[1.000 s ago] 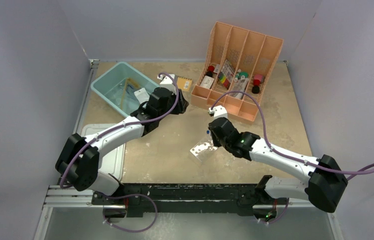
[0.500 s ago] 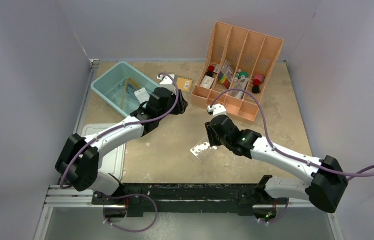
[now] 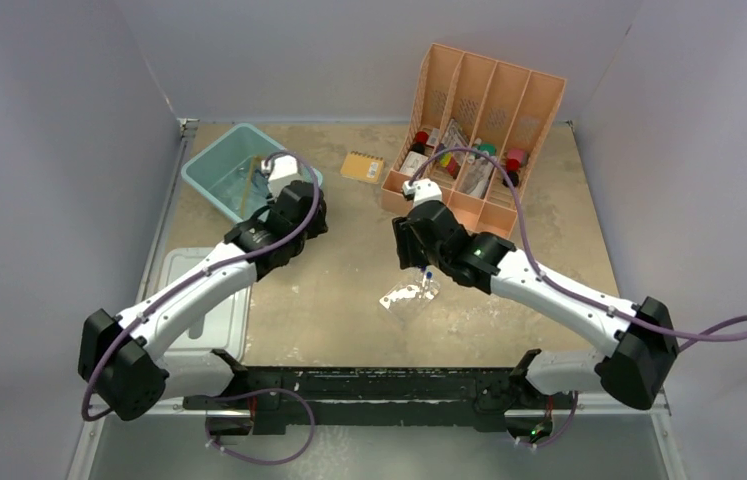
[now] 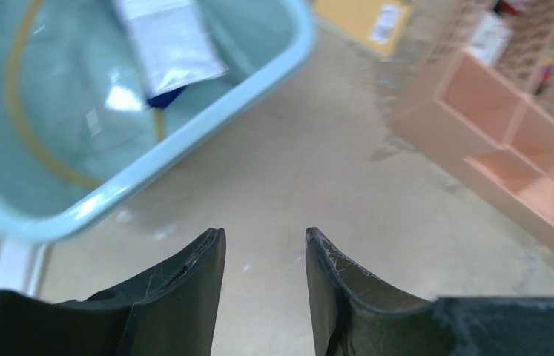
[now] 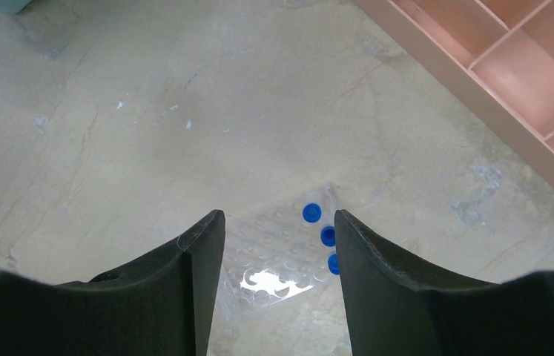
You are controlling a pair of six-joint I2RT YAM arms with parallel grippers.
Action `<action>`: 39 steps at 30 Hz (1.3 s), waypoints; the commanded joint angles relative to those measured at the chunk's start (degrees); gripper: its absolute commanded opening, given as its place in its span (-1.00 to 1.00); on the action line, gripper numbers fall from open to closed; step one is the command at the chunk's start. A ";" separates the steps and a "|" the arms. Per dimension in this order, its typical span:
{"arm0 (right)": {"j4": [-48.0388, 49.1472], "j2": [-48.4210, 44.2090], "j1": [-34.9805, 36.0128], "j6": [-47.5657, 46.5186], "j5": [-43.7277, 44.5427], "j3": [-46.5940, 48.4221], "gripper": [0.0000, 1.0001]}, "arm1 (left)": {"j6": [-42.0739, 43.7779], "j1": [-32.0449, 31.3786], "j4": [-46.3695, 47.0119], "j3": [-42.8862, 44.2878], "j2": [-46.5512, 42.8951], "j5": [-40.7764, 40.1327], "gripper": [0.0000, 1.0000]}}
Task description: Organize the chemistry lab equipment
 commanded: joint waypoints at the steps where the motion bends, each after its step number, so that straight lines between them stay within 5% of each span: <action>1: 0.17 2.44 -0.35 -0.68 -2.38 4.98 0.17 | -12.94 2.44 -21.42 -1.49 -4.21 -9.34 -0.18; 7: 1.48 7.03 -0.35 -2.29 -5.41 9.22 0.17 | -19.08 14.61 -20.85 -14.85 -11.55 2.48 -0.38; 15: 2.09 9.62 -0.35 -3.54 -6.53 10.68 0.17 | -27.86 18.05 -23.39 -21.16 -16.40 -5.45 0.30; 26: 2.22 10.25 -0.98 -5.83 -6.09 10.78 0.17 | -21.09 27.33 -10.81 -24.78 -7.67 3.66 0.33; 32: 2.96 9.90 -2.45 -6.77 -6.28 10.09 0.17 | -20.74 28.17 -6.06 -27.23 -4.47 8.46 0.11; 39: 3.95 9.52 -4.06 -7.58 -7.03 9.56 0.17 | -19.11 28.18 -3.00 -26.10 -0.65 10.41 -0.50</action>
